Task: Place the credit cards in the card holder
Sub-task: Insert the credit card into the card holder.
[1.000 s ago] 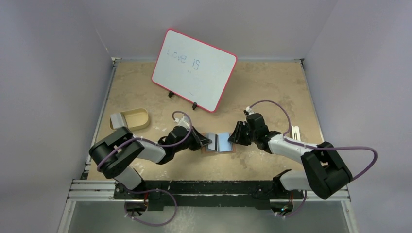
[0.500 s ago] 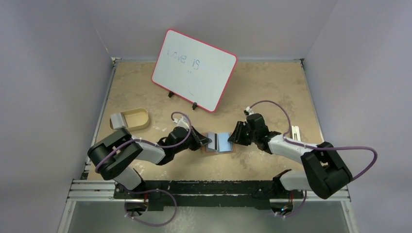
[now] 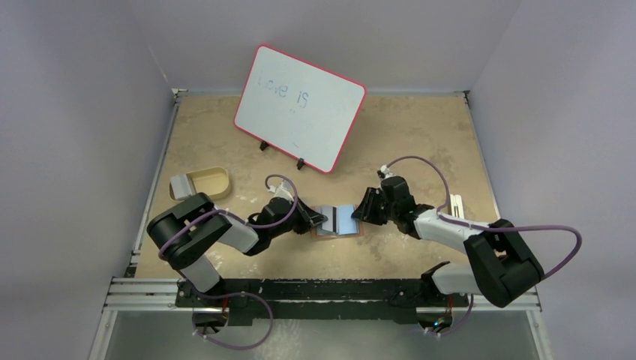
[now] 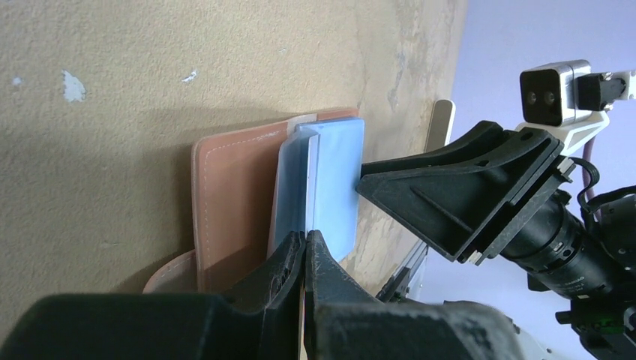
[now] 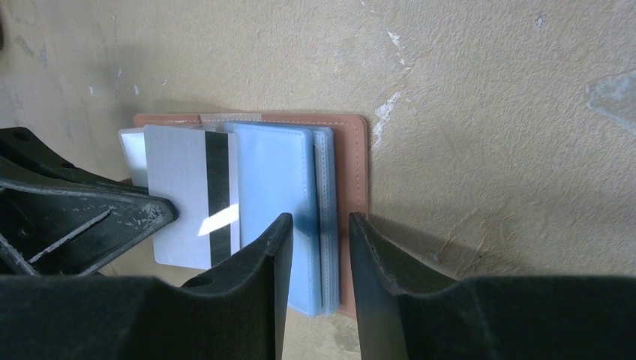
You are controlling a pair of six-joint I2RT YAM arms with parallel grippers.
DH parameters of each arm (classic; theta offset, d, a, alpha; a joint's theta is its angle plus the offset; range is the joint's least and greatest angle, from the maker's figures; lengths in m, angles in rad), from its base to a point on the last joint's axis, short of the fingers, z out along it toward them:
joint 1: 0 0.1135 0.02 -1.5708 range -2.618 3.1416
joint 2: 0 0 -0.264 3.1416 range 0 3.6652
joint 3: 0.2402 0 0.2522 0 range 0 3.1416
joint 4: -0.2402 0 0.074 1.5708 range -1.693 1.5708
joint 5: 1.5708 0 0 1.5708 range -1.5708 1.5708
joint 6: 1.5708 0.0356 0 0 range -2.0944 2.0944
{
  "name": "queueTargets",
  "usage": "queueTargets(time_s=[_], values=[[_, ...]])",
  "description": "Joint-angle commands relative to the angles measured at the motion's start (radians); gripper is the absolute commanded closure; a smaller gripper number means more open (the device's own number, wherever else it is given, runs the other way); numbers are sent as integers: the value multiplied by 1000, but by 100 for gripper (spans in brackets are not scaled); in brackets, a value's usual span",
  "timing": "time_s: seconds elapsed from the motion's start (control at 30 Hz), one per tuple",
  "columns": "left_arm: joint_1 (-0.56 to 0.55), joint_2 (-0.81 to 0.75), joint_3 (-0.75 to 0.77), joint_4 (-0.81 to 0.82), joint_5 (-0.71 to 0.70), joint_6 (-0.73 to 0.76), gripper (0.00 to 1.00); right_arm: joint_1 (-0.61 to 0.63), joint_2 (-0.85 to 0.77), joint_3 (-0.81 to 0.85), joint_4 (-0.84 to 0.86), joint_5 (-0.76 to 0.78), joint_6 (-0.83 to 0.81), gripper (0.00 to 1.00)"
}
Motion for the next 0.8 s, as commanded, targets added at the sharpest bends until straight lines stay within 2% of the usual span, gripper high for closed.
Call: queueTargets(time_s=[0.0, 0.3, 0.43, 0.77], values=[[-8, 37, -18, 124, 8, -39, 100, -1, 14, -32, 42, -16, 25, 64], [-20, 88, -16, 180, -13, -17, 100, -1, 12, -83, 112, -65, 76, 65], [-31, 120, 2, 181, -48, 45, 100, -1, -2, -104, 131, -77, 103, 65], [-68, 184, 22, 296, -76, 55, 100, 4, -39, -143, 153, -99, 153, 68]])
